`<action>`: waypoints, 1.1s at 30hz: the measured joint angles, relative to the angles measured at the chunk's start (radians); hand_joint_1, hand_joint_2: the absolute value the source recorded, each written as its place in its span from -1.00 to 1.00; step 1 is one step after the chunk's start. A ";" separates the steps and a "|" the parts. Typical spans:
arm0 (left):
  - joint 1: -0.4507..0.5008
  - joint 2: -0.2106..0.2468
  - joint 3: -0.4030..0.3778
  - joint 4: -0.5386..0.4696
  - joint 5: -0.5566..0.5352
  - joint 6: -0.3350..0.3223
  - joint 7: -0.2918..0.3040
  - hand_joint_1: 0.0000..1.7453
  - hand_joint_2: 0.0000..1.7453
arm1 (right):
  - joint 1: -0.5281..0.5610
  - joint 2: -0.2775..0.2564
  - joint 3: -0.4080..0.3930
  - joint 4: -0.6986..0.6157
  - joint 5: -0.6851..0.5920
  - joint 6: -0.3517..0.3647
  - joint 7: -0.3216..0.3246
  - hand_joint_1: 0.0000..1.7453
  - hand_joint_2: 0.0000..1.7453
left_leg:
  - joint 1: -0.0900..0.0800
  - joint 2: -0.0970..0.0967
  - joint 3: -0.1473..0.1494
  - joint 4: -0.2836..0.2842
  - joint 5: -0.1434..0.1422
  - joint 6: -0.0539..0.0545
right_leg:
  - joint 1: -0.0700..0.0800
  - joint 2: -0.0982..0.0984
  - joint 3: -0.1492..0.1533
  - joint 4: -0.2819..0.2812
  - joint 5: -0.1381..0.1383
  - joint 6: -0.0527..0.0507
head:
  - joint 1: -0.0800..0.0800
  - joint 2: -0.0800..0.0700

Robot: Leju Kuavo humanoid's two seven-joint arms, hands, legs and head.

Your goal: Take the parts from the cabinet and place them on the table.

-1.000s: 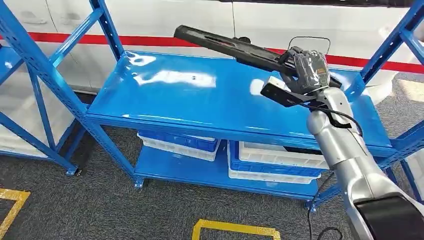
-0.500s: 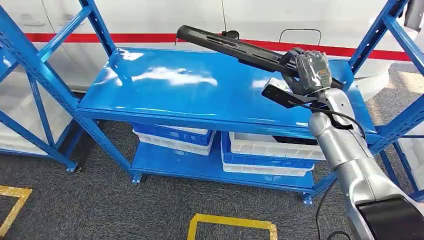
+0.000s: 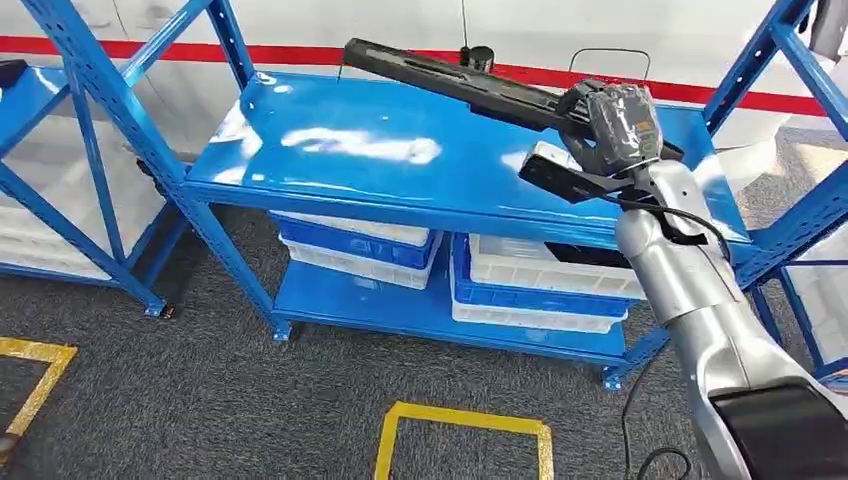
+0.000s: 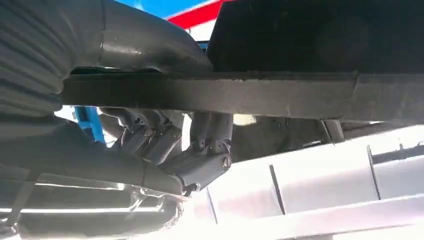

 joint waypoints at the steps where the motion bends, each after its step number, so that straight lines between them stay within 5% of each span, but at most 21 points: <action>1: 0.000 0.000 0.000 0.000 0.000 -0.003 -0.001 -1.00 1.00 | -0.003 0.001 0.000 0.002 -0.001 -0.004 -0.001 1.00 1.00 | 0.002 0.000 -0.016 0.014 0.004 -0.007 | -0.007 -0.001 0.064 -0.093 0.007 0.009 | 0.000 0.000; 2: 0.000 0.003 0.000 0.000 0.000 -0.005 -0.001 -1.00 1.00 | -0.007 0.001 0.000 0.004 -0.003 -0.007 -0.001 1.00 1.00 | -0.002 -0.001 -0.034 0.027 0.007 -0.013 | -0.001 0.001 0.112 -0.154 -0.030 0.008 | 0.003 0.000; 3: -0.001 0.001 0.000 0.000 0.000 -0.006 -0.002 -1.00 1.00 | -0.008 0.003 -0.001 0.004 -0.004 -0.011 -0.002 1.00 1.00 | -0.003 -0.001 -0.042 0.036 0.012 -0.020 | 0.014 0.006 0.105 -0.163 -0.035 -0.008 | -0.002 0.000; 6: 0.002 0.003 0.000 0.000 0.000 -0.006 -0.003 -1.00 1.00 | -0.008 0.003 -0.001 0.012 -0.005 -0.014 -0.002 1.00 1.00 | -0.004 -0.005 -0.048 0.034 0.036 -0.032 | 0.010 0.003 0.087 -0.156 -0.023 -0.029 | 0.000 0.000; 7: 0.004 0.005 0.000 0.000 0.000 -0.006 -0.003 -1.00 1.00 | -0.010 0.004 0.000 0.015 -0.005 -0.014 -0.002 1.00 1.00 | 0.003 -0.006 -0.055 0.041 0.023 -0.037 | -0.003 0.001 0.079 -0.158 -0.011 -0.047 | -0.001 0.000; 9: 0.004 0.004 0.000 0.000 -0.001 -0.006 -0.004 -1.00 1.00 | -0.011 0.008 0.000 0.015 -0.005 -0.014 -0.002 1.00 1.00 | 0.004 -0.007 -0.086 0.128 -0.085 -0.048 | 0.002 0.001 0.058 -0.158 0.009 -0.076 | -0.003 0.000; 10: 0.004 0.004 0.000 0.000 -0.001 -0.006 -0.004 -1.00 1.00 | -0.011 0.009 0.000 0.015 -0.005 -0.014 -0.002 1.00 1.00 | 0.004 -0.007 -0.111 0.215 -0.145 -0.053 | 0.004 0.000 0.044 -0.158 0.020 -0.080 | -0.002 0.000; 11: 0.003 0.004 0.000 0.000 -0.001 -0.006 -0.004 -1.00 1.00 | -0.011 0.009 0.000 0.016 -0.006 -0.014 -0.002 1.00 1.00 | 0.004 -0.007 -0.132 0.299 -0.188 -0.055 | 0.007 0.000 0.029 -0.157 0.032 -0.082 | -0.002 0.000; 13: 0.003 0.004 0.000 0.000 -0.001 -0.006 -0.004 -1.00 1.00 | -0.011 0.009 0.000 0.019 -0.005 -0.014 -0.002 1.00 1.00 | 0.004 -0.007 -0.128 0.361 -0.188 -0.053 | 0.012 0.001 0.003 -0.157 0.053 -0.082 | -0.002 0.000; 15: 0.003 0.004 0.000 0.000 -0.001 -0.006 -0.004 -1.00 1.00 | -0.011 0.008 0.000 0.019 -0.005 -0.014 -0.002 1.00 1.00 | 0.003 -0.007 -0.047 0.277 -0.128 -0.040 | 0.016 0.001 -0.024 -0.157 0.076 -0.079 | -0.002 0.000; 16: 0.001 0.004 0.000 0.000 -0.001 -0.006 -0.004 -1.00 1.00 | -0.012 0.008 -0.001 0.019 -0.005 -0.015 -0.002 1.00 1.00 | 0.000 -0.009 0.025 0.188 -0.113 -0.027 | 0.019 0.002 -0.035 -0.157 0.087 -0.076 | -0.002 0.000; 17: -0.002 0.007 0.000 0.000 -0.001 -0.006 -0.004 -1.00 1.00 | -0.013 0.008 -0.001 0.019 -0.005 -0.015 -0.002 1.00 1.00 | -0.005 -0.012 0.095 0.103 -0.138 -0.011 | 0.016 0.001 -0.036 -0.156 0.094 -0.072 | -0.003 0.000; 18: -0.003 0.008 0.000 0.000 -0.002 -0.006 -0.005 -1.00 1.00 | -0.016 0.006 -0.003 0.019 -0.006 -0.015 -0.002 1.00 1.00 | -0.010 -0.010 0.131 0.038 -0.160 -0.006 | 0.023 0.000 -0.041 -0.157 0.101 -0.067 | 0.000 0.000; 20: -0.006 0.009 0.000 0.000 -0.003 -0.006 -0.007 -1.00 1.00 | -0.020 0.007 -0.002 0.020 -0.006 -0.015 -0.002 1.00 1.00 | -0.021 -0.011 0.116 0.044 -0.147 -0.002 | 0.011 -0.007 -0.042 -0.165 0.121 -0.049 | -0.006 0.000; 22: -0.003 0.009 -0.001 0.000 -0.003 -0.007 -0.006 -1.00 1.00 | -0.016 0.005 -0.004 0.020 -0.005 -0.015 -0.001 1.00 1.00 | -0.014 -0.007 0.102 0.010 -0.105 0.011 | 0.022 -0.005 -0.047 -0.176 0.140 -0.035 | -0.005 0.000; 25: -0.004 0.009 -0.004 0.000 -0.004 -0.009 -0.006 -1.00 1.00 | -0.013 -0.006 -0.008 0.020 -0.003 -0.016 0.001 1.00 1.00 | -0.015 -0.002 0.066 0.001 -0.055 0.023 | 0.019 -0.002 -0.101 -0.037 -0.014 -0.066 | -0.004 0.000; 27: -0.002 0.007 -0.010 0.000 -0.005 -0.009 -0.006 -1.00 1.00 | -0.003 -0.008 -0.007 0.020 0.000 -0.016 0.001 1.00 1.00 | -0.015 -0.001 0.028 0.003 -0.028 0.020 | 0.017 -0.002 -0.123 0.104 -0.071 -0.058 | -0.004 0.000; 29: -0.003 0.005 -0.011 0.000 -0.005 -0.008 -0.006 -1.00 1.00 | 0.006 -0.008 -0.007 0.020 0.003 -0.016 0.001 1.00 1.00 | -0.014 0.001 -0.008 0.005 -0.001 0.015 | 0.014 -0.002 -0.087 0.121 -0.035 -0.031 | -0.004 0.000; 31: -0.003 0.002 -0.015 0.000 -0.004 -0.008 -0.006 -1.00 1.00 | 0.006 -0.007 -0.008 0.020 0.006 -0.015 0.001 1.00 1.00 | -0.011 0.001 -0.045 0.012 0.024 0.005 | 0.009 -0.003 0.017 0.001 0.007 -0.010 | -0.005 0.000; 32: -0.003 0.002 -0.015 0.000 -0.004 -0.008 -0.006 -1.00 1.00 | 0.006 -0.007 -0.008 0.019 0.007 -0.015 0.001 1.00 1.00 | -0.013 0.001 -0.057 0.023 0.032 -0.002 | 0.005 -0.003 0.082 -0.089 -0.015 -0.013 | -0.004 0.000; 33: -0.004 0.002 -0.015 0.000 -0.004 -0.008 -0.007 -1.00 1.00 | 0.005 -0.006 -0.008 0.016 0.009 -0.015 0.001 1.00 1.00 | -0.017 0.000 -0.074 0.032 0.039 -0.008 | 0.019 0.000 0.141 -0.172 -0.058 -0.023 | 0.000 0.000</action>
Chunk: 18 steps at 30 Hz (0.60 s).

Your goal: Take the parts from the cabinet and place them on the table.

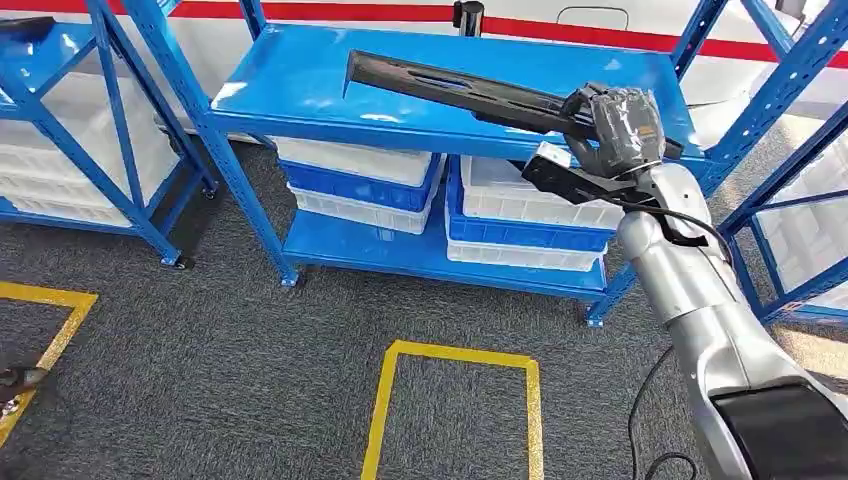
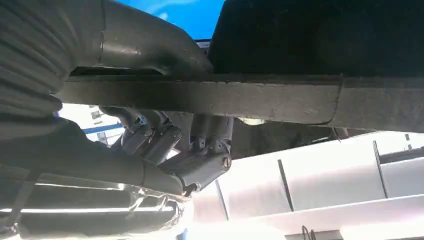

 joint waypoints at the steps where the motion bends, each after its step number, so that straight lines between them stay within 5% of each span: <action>1: 0.002 0.000 -0.001 0.000 0.001 0.001 0.000 -1.00 1.00 | 0.003 0.002 -0.002 -0.003 0.001 0.000 0.000 1.00 1.00 | 0.000 0.001 0.001 0.000 0.009 -0.006 | 0.002 0.002 -0.015 0.000 -0.002 -0.012 | -0.006 0.000; 3: 0.003 0.000 -0.002 0.000 0.002 0.002 0.000 -1.00 1.00 | 0.004 0.003 -0.003 -0.004 0.005 0.003 0.003 1.00 1.00 | 0.003 -0.001 0.000 -0.002 0.026 -0.012 | 0.007 0.001 -0.028 0.005 0.006 -0.024 | -0.007 0.000; 4: 0.006 0.002 -0.002 0.000 0.002 0.002 -0.001 -1.00 1.00 | 0.005 0.004 -0.003 -0.003 0.007 0.005 0.005 1.00 1.00 | 0.005 -0.001 -0.005 -0.004 0.034 -0.017 | -0.008 0.000 -0.032 0.003 0.016 -0.039 | -0.006 0.000; 5: 0.007 0.003 -0.002 0.000 0.002 0.002 -0.002 -1.00 1.00 | 0.002 0.004 -0.004 -0.005 0.010 0.009 0.007 1.00 1.00 | 0.011 -0.004 -0.014 0.011 0.000 -0.024 | -0.008 -0.004 -0.030 0.003 0.027 -0.045 | -0.005 0.000; 6: 0.007 0.002 -0.003 0.000 0.002 0.002 -0.002 -1.00 1.00 | 0.002 0.005 -0.004 -0.006 0.013 0.010 0.011 1.00 1.00 | 0.013 -0.005 -0.027 0.054 -0.066 -0.033 | -0.008 -0.004 -0.043 0.003 0.039 -0.057 | -0.008 0.000; 8: 0.007 0.002 -0.005 0.000 0.002 0.001 -0.003 -1.00 1.00 | 0.002 0.005 -0.007 -0.013 0.018 0.010 0.015 1.00 1.00 | 0.018 -0.006 -0.064 0.205 -0.185 -0.046 | -0.007 -0.004 -0.072 0.004 0.064 -0.061 | -0.007 0.000; 9: 0.007 0.002 -0.006 0.000 0.002 0.001 -0.003 -1.00 1.00 | 0.003 0.005 -0.009 -0.013 0.020 0.010 0.016 1.00 1.00 | 0.020 -0.006 -0.076 0.277 -0.212 -0.050 | -0.005 -0.004 -0.087 0.005 0.076 -0.060 | -0.007 0.000; 10: 0.007 0.002 -0.008 0.000 0.001 0.000 -0.004 -1.00 1.00 | 0.006 0.004 -0.011 -0.013 0.021 0.010 0.016 1.00 1.00 | 0.022 -0.006 -0.072 0.311 -0.207 -0.052 | -0.005 -0.004 -0.099 0.005 0.086 -0.058 | -0.007 0.000; 12: 0.007 0.002 -0.011 0.000 0.002 0.000 -0.004 -1.00 1.00 | 0.011 0.003 -0.016 -0.015 0.026 0.011 0.016 1.00 1.00 | 0.022 -0.006 -0.006 0.263 -0.150 -0.048 | -0.005 -0.002 -0.125 0.006 0.106 -0.052 | -0.007 0.000; 13: 0.006 0.002 -0.011 0.000 0.002 0.000 -0.005 -1.00 1.00 | 0.011 0.002 -0.019 -0.018 0.027 0.011 0.016 1.00 1.00 | 0.022 -0.007 0.055 0.189 -0.127 -0.041 | -0.005 -0.001 -0.136 0.006 0.114 -0.048 | -0.007 0.000; 14: 0.004 0.002 -0.011 0.000 0.003 0.000 -0.005 -1.00 1.00 | 0.010 0.002 -0.020 -0.021 0.028 0.011 0.016 1.00 1.00 | 0.021 -0.010 0.128 0.097 -0.129 -0.032 | -0.004 -0.001 -0.141 0.006 0.122 -0.043 | -0.007 0.000; 15: 0.001 0.003 -0.011 0.000 0.005 0.000 -0.005 -1.00 1.00 | 0.010 0.002 -0.022 -0.029 0.029 0.011 0.016 1.00 1.00 | 0.016 -0.013 0.176 0.023 -0.170 -0.024 | -0.002 -0.001 -0.147 0.006 0.129 -0.038 | -0.007 0.000; 18: 0.002 0.003 -0.012 0.000 0.008 0.000 -0.008 -1.00 1.00 | 0.002 0.005 -0.024 -0.031 0.031 0.013 0.017 1.00 1.00 | 0.001 -0.014 0.170 0.005 -0.155 -0.010 | -0.009 -0.006 -0.150 -0.004 0.154 -0.013 | -0.007 0.000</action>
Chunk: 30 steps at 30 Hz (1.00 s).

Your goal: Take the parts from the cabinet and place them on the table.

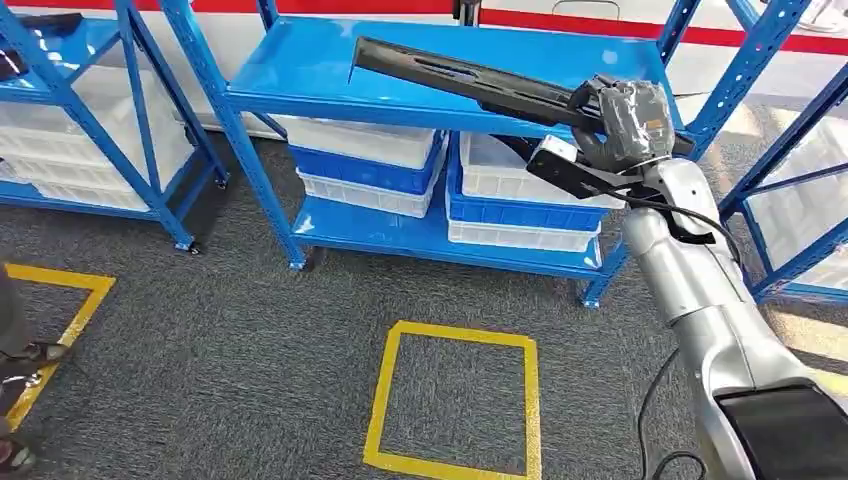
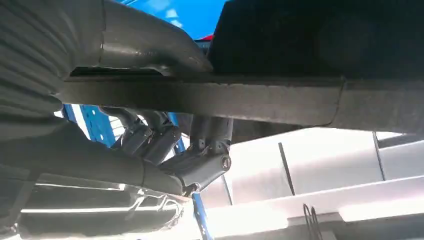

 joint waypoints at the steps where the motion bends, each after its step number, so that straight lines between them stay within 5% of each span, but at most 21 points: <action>1: 0.000 0.000 0.000 0.000 0.001 0.000 0.000 -1.00 1.00 | 0.002 0.000 0.000 0.000 0.002 0.000 0.000 1.00 1.00 | 0.000 0.001 -0.006 -0.011 0.014 0.009 | 0.003 0.001 -0.001 -0.005 0.009 0.008 | 0.002 0.000; 2: 0.000 -0.003 0.000 0.000 0.002 0.000 0.000 -1.00 1.00 | 0.004 -0.003 0.000 0.001 0.003 0.000 0.001 1.00 1.00 | 0.012 0.009 -0.006 -0.025 0.035 0.016 | 0.005 0.001 -0.012 0.007 -0.005 0.006 | 0.002 0.000; 3: -0.001 -0.003 0.000 0.000 0.002 0.000 0.000 -1.00 1.00 | 0.005 -0.005 -0.001 0.001 0.004 0.000 0.001 1.00 1.00 | 0.008 0.009 -0.020 -0.030 0.048 0.025 | 0.009 0.003 -0.034 0.037 -0.051 -0.004 | 0.005 0.000; 5: -0.001 -0.002 -0.001 0.000 0.002 0.000 -0.001 -1.00 1.00 | 0.009 -0.012 -0.002 0.001 0.004 0.000 0.003 1.00 1.00 | 0.006 0.009 -0.049 -0.030 0.073 0.035 | 0.007 0.004 -0.072 0.178 -0.152 -0.022 | 0.008 0.000; 6: 0.000 -0.002 -0.002 0.000 0.002 0.000 -0.001 -1.00 1.00 | 0.015 -0.018 -0.004 0.000 0.004 0.000 0.005 1.00 1.00 | 0.006 0.009 -0.067 -0.029 0.085 0.035 | 0.007 0.004 -0.091 0.264 -0.188 -0.019 | 0.007 0.000; 8: 0.000 -0.002 -0.005 0.000 0.002 -0.001 -0.002 -1.00 1.00 | 0.028 -0.025 -0.009 -0.003 0.005 0.003 0.006 1.00 1.00 | 0.006 0.009 -0.095 -0.028 0.108 0.033 | 0.006 0.004 -0.078 0.311 -0.176 0.002 | 0.008 0.000; 9: 0.000 -0.002 -0.006 0.000 0.002 -0.002 -0.002 -1.00 1.00 | 0.033 -0.027 -0.010 -0.005 0.006 0.005 0.007 1.00 1.00 | 0.007 0.009 -0.109 -0.026 0.118 0.029 | 0.004 0.004 -0.044 0.277 -0.147 0.017 | 0.008 0.000; 11: -0.001 -0.002 -0.008 0.000 0.002 -0.006 -0.002 -1.00 1.00 | 0.039 -0.034 -0.015 -0.016 0.011 0.005 0.014 1.00 1.00 | 0.009 0.010 -0.136 -0.017 0.135 0.019 | -0.002 0.003 0.064 0.125 -0.105 0.033 | 0.008 0.000; 12: -0.001 -0.001 -0.008 0.000 0.002 -0.007 -0.003 -1.00 1.00 | 0.038 -0.037 -0.019 -0.022 0.011 0.006 0.015 1.00 1.00 | 0.004 0.010 -0.150 -0.007 0.141 0.011 | -0.004 0.003 0.124 0.031 -0.138 0.027 | 0.010 0.000; 13: -0.001 0.000 -0.010 0.000 0.002 -0.007 -0.003 -1.00 1.00 | 0.039 -0.038 -0.022 -0.031 0.013 0.007 0.016 1.00 1.00 | 0.002 0.012 -0.159 -0.002 0.149 0.006 | 0.011 0.008 0.149 -0.010 -0.154 0.015 | 0.007 0.000; 16: 0.002 0.003 -0.015 0.000 0.002 -0.007 -0.004 -1.00 1.00 | 0.050 -0.045 -0.025 -0.033 0.014 0.007 0.018 1.00 1.00 | 0.000 0.010 -0.162 -0.005 0.175 -0.001 | 0.010 0.007 0.128 0.003 -0.137 -0.002 | 0.005 0.000; 17: 0.004 0.009 -0.015 0.001 0.002 -0.007 -0.004 -1.00 1.00 | 0.053 -0.045 -0.025 -0.033 0.015 0.008 0.018 1.00 1.00 | 0.005 0.010 -0.172 -0.002 0.175 -0.005 | -0.009 0.004 0.118 0.000 -0.126 -0.017 | 0.007 0.000; 18: 0.003 0.008 -0.015 0.001 0.002 -0.007 -0.004 -1.00 1.00 | 0.054 -0.046 -0.025 -0.033 0.015 0.009 0.018 1.00 1.00 | 0.006 0.006 -0.183 0.022 0.124 -0.014 | -0.004 0.003 0.111 0.001 -0.115 -0.026 | 0.006 0.000; 20: 0.004 0.007 -0.016 0.001 0.002 -0.008 -0.004 -1.00 1.00 | 0.054 -0.047 -0.025 -0.036 0.016 0.009 0.019 1.00 1.00 | 0.012 0.006 -0.214 0.156 -0.003 -0.028 | -0.002 0.003 0.087 0.002 -0.094 -0.040 | 0.000 0.000; 22: 0.002 0.007 -0.016 0.001 0.002 -0.009 -0.004 -1.00 1.00 | 0.054 -0.048 -0.026 -0.036 0.017 0.009 0.019 1.00 1.00 | 0.017 0.006 -0.238 0.296 -0.064 -0.035 | 0.002 0.003 0.063 0.003 -0.075 -0.040 | 0.002 0.000; 24: 0.001 0.007 -0.016 0.001 0.002 -0.010 -0.004 -1.00 1.00 | 0.056 -0.051 -0.026 -0.036 0.020 0.007 0.019 1.00 1.00 | 0.018 0.006 -0.199 0.296 -0.024 -0.033 | 0.003 0.003 0.042 0.004 -0.058 -0.035 | 0.001 0.000; 26: 0.000 0.007 -0.016 0.001 0.002 -0.010 -0.006 -1.00 1.00 | 0.058 -0.054 -0.029 -0.037 0.026 0.005 0.019 1.00 1.00 | 0.018 0.005 -0.085 0.154 0.031 -0.020 | 0.005 0.004 0.027 0.004 -0.043 -0.029 | 0.001 0.000; 28: -0.003 0.011 -0.016 0.001 0.002 -0.010 -0.009 -1.00 1.00 | 0.056 -0.058 -0.035 -0.044 0.030 0.002 0.019 1.00 1.00 | 0.011 -0.001 0.012 0.004 -0.010 -0.006 | 0.010 0.003 0.018 0.004 -0.030 -0.018 | 0.004 0.000; 30: -0.005 0.011 -0.016 0.001 0.002 -0.010 -0.011 -1.00 1.00 | 0.053 -0.060 -0.039 -0.045 0.034 0.000 0.019 1.00 1.00 | 0.000 -0.001 0.001 -0.001 -0.001 0.003 | 0.001 -0.002 0.014 -0.002 -0.013 -0.002 | 0.002 0.000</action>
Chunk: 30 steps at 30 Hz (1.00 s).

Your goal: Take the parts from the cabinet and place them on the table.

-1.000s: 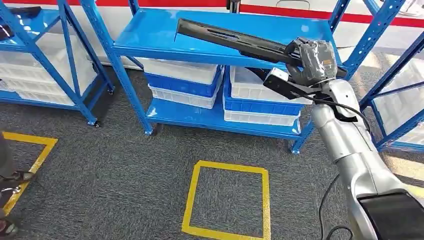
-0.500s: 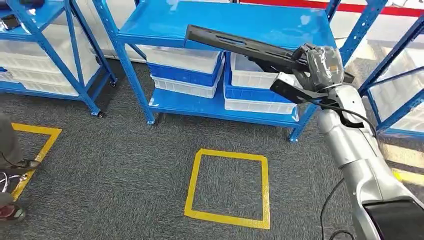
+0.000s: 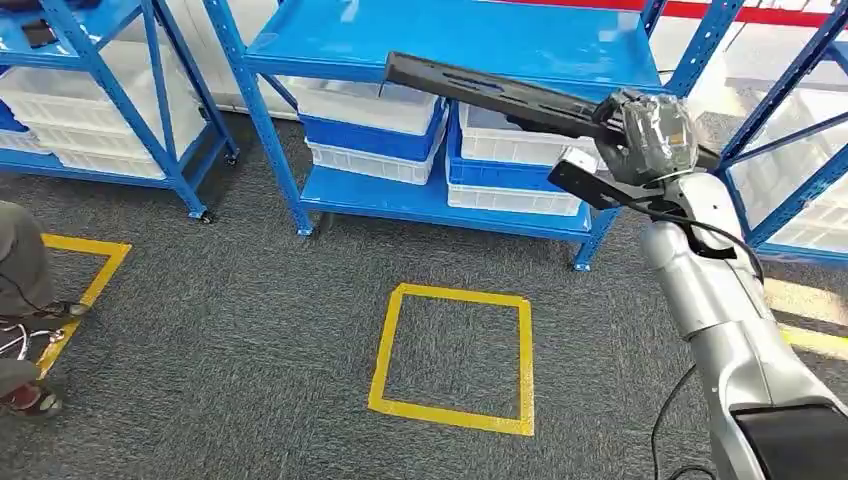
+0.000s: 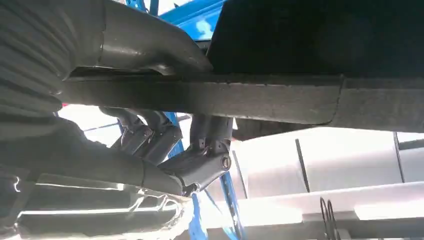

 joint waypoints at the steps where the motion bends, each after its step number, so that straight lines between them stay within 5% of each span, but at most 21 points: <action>1: 0.001 0.003 0.000 0.000 0.000 0.000 0.000 -1.00 1.00 | 0.001 0.000 -0.002 -0.001 0.001 0.000 0.000 1.00 1.00 | -0.004 0.001 -0.005 -0.002 0.008 0.008 | -0.002 0.000 -0.002 -0.005 0.011 0.007 | -0.002 0.000; 2: 0.002 0.003 0.000 0.000 0.000 0.000 0.000 -1.00 1.00 | 0.003 -0.001 -0.003 -0.002 0.001 0.000 0.000 1.00 1.00 | 0.000 0.004 -0.014 -0.026 0.032 0.017 | 0.010 0.007 -0.004 -0.009 0.022 0.016 | -0.001 0.000; 3: -0.001 0.002 0.000 0.000 0.000 0.000 0.000 -1.00 1.00 | 0.006 -0.003 -0.004 -0.002 0.002 -0.001 -0.001 1.00 1.00 | 0.005 0.013 -0.012 -0.033 0.050 0.020 | 0.004 0.006 -0.023 0.007 -0.008 0.010 | -0.002 0.000; 4: -0.002 0.003 0.000 0.000 0.000 0.000 0.000 -1.00 1.00 | 0.005 -0.007 -0.005 -0.002 0.003 -0.001 0.000 1.00 1.00 | 0.006 0.009 -0.027 -0.039 0.066 0.033 | 0.011 0.007 -0.047 0.053 -0.064 -0.003 | 0.006 0.000; 6: -0.001 0.003 0.000 0.000 0.000 0.000 0.000 -1.00 1.00 | 0.006 -0.011 -0.006 -0.002 0.003 -0.002 0.000 1.00 1.00 | 0.002 0.010 -0.056 -0.039 0.088 0.036 | 0.008 0.007 -0.081 0.195 -0.157 -0.015 | 0.008 0.000; 8: -0.001 0.003 0.000 0.000 0.000 0.000 0.000 -1.00 1.00 | 0.010 -0.011 -0.006 -0.002 0.003 -0.002 0.000 1.00 1.00 | 0.000 0.010 -0.089 -0.036 0.111 0.035 | 0.007 0.008 -0.087 0.294 -0.173 -0.001 | 0.007 0.000; 9: -0.001 0.003 0.000 0.000 0.000 0.000 0.000 -1.00 1.00 | 0.011 -0.011 -0.006 -0.002 0.003 -0.002 0.000 1.00 1.00 | 0.000 0.011 -0.104 -0.034 0.122 0.033 | 0.006 0.007 -0.064 0.285 -0.151 0.014 | 0.007 0.000; 11: -0.001 0.001 0.000 0.000 0.002 0.000 -0.001 -1.00 1.00 | 0.010 -0.011 -0.006 -0.002 0.003 -0.002 0.001 1.00 1.00 | 0.002 0.011 -0.140 -0.022 0.143 0.025 | -0.001 0.007 0.039 0.157 -0.093 0.039 | 0.007 0.000; 13: -0.002 0.001 0.000 0.000 0.004 0.000 -0.001 -1.00 1.00 | 0.008 -0.010 -0.010 -0.002 -0.001 -0.004 0.002 1.00 1.00 | -0.002 0.009 -0.168 -0.006 0.157 0.012 | 0.007 0.008 0.150 -0.002 -0.142 0.026 | 0.009 0.000; 14: 0.000 0.001 0.000 0.000 0.005 0.000 -0.001 -1.00 1.00 | 0.012 -0.010 -0.014 -0.003 -0.006 -0.005 0.002 1.00 1.00 | -0.002 0.009 -0.166 -0.008 0.169 0.007 | 0.016 0.011 0.132 0.003 -0.135 0.009 | 0.002 0.000; 17: 0.005 0.004 0.000 0.000 0.010 0.000 -0.002 -1.00 1.00 | 0.011 -0.009 -0.017 -0.002 -0.011 -0.008 0.003 1.00 1.00 | -0.003 0.004 -0.176 -0.016 0.203 -0.007 | 0.012 0.010 0.102 0.005 -0.114 -0.015 | 0.006 0.000; 18: 0.005 0.006 0.000 0.001 0.010 0.000 -0.002 -1.00 1.00 | 0.008 -0.008 -0.017 -0.002 -0.011 -0.008 0.003 1.00 1.00 | 0.004 0.001 -0.188 -0.007 0.179 -0.013 | -0.002 0.007 0.106 0.005 -0.100 -0.024 | 0.006 0.000; 21: 0.005 0.004 -0.001 0.001 0.010 0.000 -0.003 -1.00 1.00 | 0.001 -0.008 -0.021 -0.002 -0.018 -0.008 0.000 1.00 1.00 | 0.012 0.003 -0.234 0.171 -0.015 -0.034 | 0.002 0.004 0.057 0.006 -0.058 -0.046 | 0.003 0.000; 22: 0.004 0.004 -0.001 0.001 0.010 0.000 -0.003 -1.00 1.00 | 0.000 -0.011 -0.024 -0.002 -0.024 -0.008 -0.002 1.00 1.00 | 0.016 0.003 -0.247 0.259 -0.055 -0.039 | 0.003 0.004 0.038 0.006 -0.043 -0.045 | 0.003 0.000; 23: 0.004 0.004 -0.001 0.001 0.010 0.000 -0.004 -1.00 1.00 | 0.000 -0.015 -0.029 -0.001 -0.030 -0.008 -0.003 1.00 1.00 | 0.019 0.003 -0.247 0.309 -0.056 -0.043 | 0.003 0.004 0.022 0.006 -0.030 -0.044 | 0.003 0.000; 25: 0.004 0.003 -0.004 0.000 0.010 0.000 -0.005 -1.00 1.00 | 0.003 -0.026 -0.034 -0.001 -0.039 -0.008 -0.006 1.00 1.00 | 0.024 0.003 -0.198 0.303 0.004 -0.043 | 0.003 0.004 -0.010 0.007 -0.004 -0.038 | 0.002 0.000; 26: 0.003 0.003 -0.006 0.000 0.010 0.000 -0.006 -1.00 1.00 | 0.003 -0.031 -0.037 -0.002 -0.045 -0.009 -0.008 1.00 1.00 | 0.026 0.003 -0.146 0.251 0.034 -0.040 | 0.003 0.005 -0.027 0.007 0.009 -0.035 | 0.003 0.000; 27: 0.001 0.003 -0.008 0.000 0.010 0.000 -0.007 -1.00 1.00 | 0.003 -0.035 -0.041 -0.002 -0.051 -0.009 -0.011 1.00 1.00 | 0.026 0.002 -0.070 0.163 0.033 -0.033 | 0.004 0.007 -0.040 0.007 0.023 -0.029 | 0.002 0.000; 28: -0.003 0.004 -0.009 0.000 0.010 0.000 -0.008 -1.00 1.00 | 0.006 -0.041 -0.047 -0.007 -0.055 -0.009 -0.013 1.00 1.00 | 0.024 0.000 0.006 0.062 -0.019 -0.025 | 0.004 0.006 -0.047 0.008 0.031 -0.023 | 0.002 0.000; 29: -0.004 0.006 -0.010 -0.001 0.009 0.000 -0.010 -1.00 1.00 | 0.004 -0.048 -0.052 -0.010 -0.059 -0.009 -0.014 1.00 1.00 | 0.017 -0.002 0.042 -0.012 -0.043 -0.021 | 0.004 0.002 -0.052 0.008 0.041 -0.015 | 0.007 0.000; 30: -0.006 0.005 -0.012 -0.001 0.009 0.000 -0.011 -1.00 1.00 | 0.003 -0.050 -0.055 -0.010 -0.063 -0.009 -0.016 1.00 1.00 | 0.010 -0.001 0.029 0.001 -0.033 -0.016 | 0.001 -0.001 -0.051 -0.003 0.055 -0.005 | 0.006 0.000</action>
